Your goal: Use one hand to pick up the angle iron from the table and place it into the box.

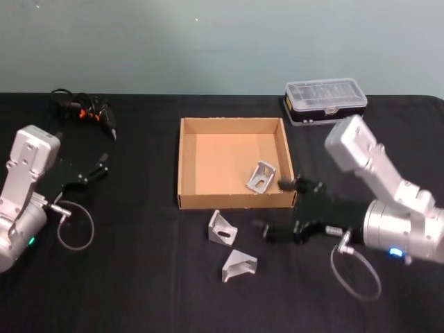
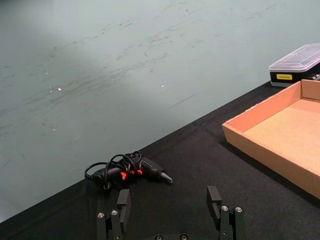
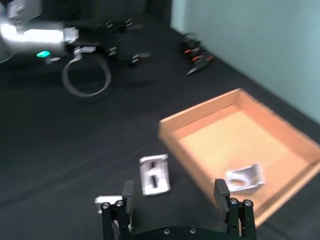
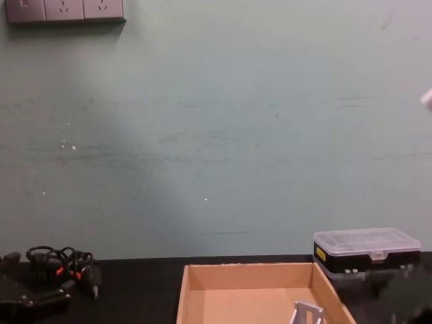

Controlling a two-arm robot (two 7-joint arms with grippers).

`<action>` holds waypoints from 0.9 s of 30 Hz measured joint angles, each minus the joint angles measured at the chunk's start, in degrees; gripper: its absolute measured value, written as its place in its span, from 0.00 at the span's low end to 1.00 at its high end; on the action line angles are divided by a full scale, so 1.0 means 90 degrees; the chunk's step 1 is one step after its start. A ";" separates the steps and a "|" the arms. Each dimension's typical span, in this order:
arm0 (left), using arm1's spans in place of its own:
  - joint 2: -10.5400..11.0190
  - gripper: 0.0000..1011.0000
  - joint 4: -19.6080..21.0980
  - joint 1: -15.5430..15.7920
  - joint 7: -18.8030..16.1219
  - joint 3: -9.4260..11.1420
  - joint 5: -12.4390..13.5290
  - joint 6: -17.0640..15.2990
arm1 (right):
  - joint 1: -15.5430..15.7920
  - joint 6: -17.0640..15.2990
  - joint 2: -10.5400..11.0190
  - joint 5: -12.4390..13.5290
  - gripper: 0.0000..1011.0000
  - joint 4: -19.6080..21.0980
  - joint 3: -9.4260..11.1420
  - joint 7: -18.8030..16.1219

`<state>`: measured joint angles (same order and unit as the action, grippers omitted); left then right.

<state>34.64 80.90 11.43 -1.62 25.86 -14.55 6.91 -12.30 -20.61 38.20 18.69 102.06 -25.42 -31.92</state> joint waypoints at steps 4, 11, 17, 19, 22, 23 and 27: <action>0.0000 0.99 0.0000 0.0000 0.0000 0.0000 0.0000 0.0000 | 0.0013 0.0029 0.0137 0.0049 0.99 -0.0055 -0.0304 -0.0301; 0.0000 0.99 0.0000 0.0000 0.0000 0.0000 0.0000 0.0000 | -0.0099 0.0039 0.0200 -0.0004 0.99 -0.0321 -0.0759 -0.0561; 0.0000 0.99 0.0000 0.0000 0.0000 0.0000 0.0000 0.0000 | -0.0168 0.0058 0.0169 -0.0032 0.99 -0.0511 -0.0935 -0.0568; 0.0000 0.99 0.0000 0.0000 0.0000 0.0000 0.0000 0.0000 | -0.0203 0.0061 0.0155 -0.0049 0.99 -0.0572 -0.0980 -0.0564; 0.0000 0.99 0.0000 0.0000 0.0000 0.0000 0.0000 0.0000 | -0.0248 0.0062 0.0126 -0.0073 0.99 -0.0645 -0.1039 -0.0563; 0.0000 0.99 0.0000 0.0000 0.0000 0.0000 0.0000 0.0000 | -0.0274 0.0062 0.0106 -0.0084 0.99 -0.0684 -0.1071 -0.0561; 0.0000 0.99 0.0000 0.0000 0.0000 0.0000 0.0000 0.0000 | -0.0353 0.0070 0.0040 -0.0125 0.99 -0.0804 -0.1146 -0.0560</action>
<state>34.65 80.90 11.43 -1.62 25.86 -14.55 6.91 -15.47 -19.98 38.56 17.57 94.82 -35.73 -36.96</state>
